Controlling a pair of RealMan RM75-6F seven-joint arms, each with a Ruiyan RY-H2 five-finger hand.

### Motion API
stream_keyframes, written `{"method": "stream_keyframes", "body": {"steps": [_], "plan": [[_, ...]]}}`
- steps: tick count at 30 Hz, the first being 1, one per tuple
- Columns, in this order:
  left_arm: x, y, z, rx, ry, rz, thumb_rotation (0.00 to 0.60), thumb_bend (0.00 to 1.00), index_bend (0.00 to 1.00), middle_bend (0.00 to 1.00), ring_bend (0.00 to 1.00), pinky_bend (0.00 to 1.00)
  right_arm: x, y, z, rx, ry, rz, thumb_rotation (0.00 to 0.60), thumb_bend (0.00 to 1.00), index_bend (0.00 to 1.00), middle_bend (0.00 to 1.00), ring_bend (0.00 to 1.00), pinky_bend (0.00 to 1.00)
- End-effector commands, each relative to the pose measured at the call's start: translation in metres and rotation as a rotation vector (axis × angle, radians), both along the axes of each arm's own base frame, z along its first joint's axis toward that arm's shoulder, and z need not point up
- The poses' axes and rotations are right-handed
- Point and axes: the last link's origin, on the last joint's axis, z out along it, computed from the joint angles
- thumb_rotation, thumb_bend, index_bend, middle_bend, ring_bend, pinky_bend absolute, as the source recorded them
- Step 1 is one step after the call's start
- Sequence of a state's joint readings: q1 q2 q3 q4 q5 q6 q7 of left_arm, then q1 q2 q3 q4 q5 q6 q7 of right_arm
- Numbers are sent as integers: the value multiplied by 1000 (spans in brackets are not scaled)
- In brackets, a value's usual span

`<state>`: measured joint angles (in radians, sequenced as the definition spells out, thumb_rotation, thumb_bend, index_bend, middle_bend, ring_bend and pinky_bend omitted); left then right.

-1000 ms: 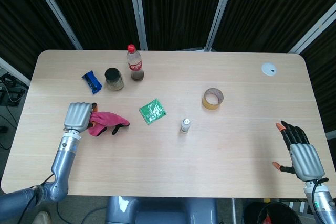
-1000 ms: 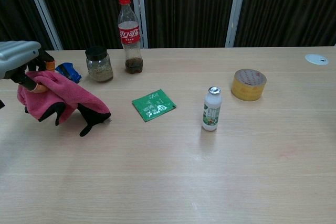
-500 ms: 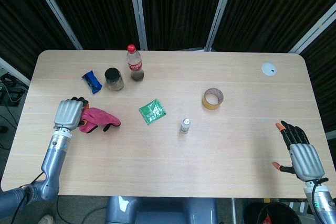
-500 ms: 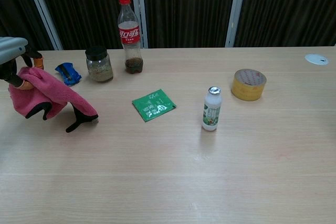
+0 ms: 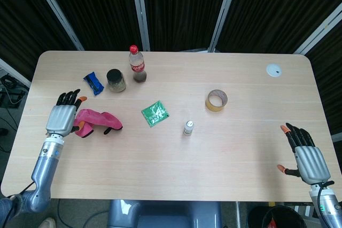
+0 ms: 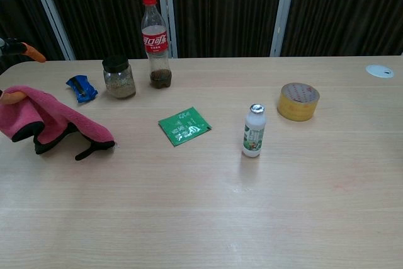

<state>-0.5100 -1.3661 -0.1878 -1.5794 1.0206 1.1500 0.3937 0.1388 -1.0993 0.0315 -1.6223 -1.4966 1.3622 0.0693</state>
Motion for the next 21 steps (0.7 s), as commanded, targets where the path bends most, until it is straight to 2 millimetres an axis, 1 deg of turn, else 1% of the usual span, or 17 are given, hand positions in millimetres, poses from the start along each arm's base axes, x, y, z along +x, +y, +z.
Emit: {"method": "stream_keyframes", "body": {"steps": [1,2,4,6,10,14,16,21], "plan": [[-10,-17,19,16,-16,4,600,190,153,0,0,0,0,0,-1,2,2,0,600,0,0,0,0,0],[-13,-19,23,20,3,1,600,156,145,0,0,0,0,0,-1,3,4,-1,600,0,0,0,0,0],[-22,-21,33,34,56,0,600,49,126,0,0,0,1,1,-1,6,9,-1,600,0,0,0,0,0],[-26,-20,37,40,55,13,600,5,121,0,0,0,1,1,-2,6,13,0,600,0,0,0,0,0],[-29,-17,46,60,22,44,600,0,117,0,0,0,1,1,-2,5,20,0,600,0,0,0,0,0],[-30,-20,52,66,14,44,600,0,118,0,0,0,1,1,-2,4,19,-7,600,0,0,0,0,0],[-30,-24,55,67,11,47,600,0,117,0,0,0,0,1,-1,3,21,-6,600,0,0,0,0,0],[-30,-44,68,94,4,51,600,0,85,0,0,0,0,1,-1,2,22,-2,600,0,0,0,0,0]]}}
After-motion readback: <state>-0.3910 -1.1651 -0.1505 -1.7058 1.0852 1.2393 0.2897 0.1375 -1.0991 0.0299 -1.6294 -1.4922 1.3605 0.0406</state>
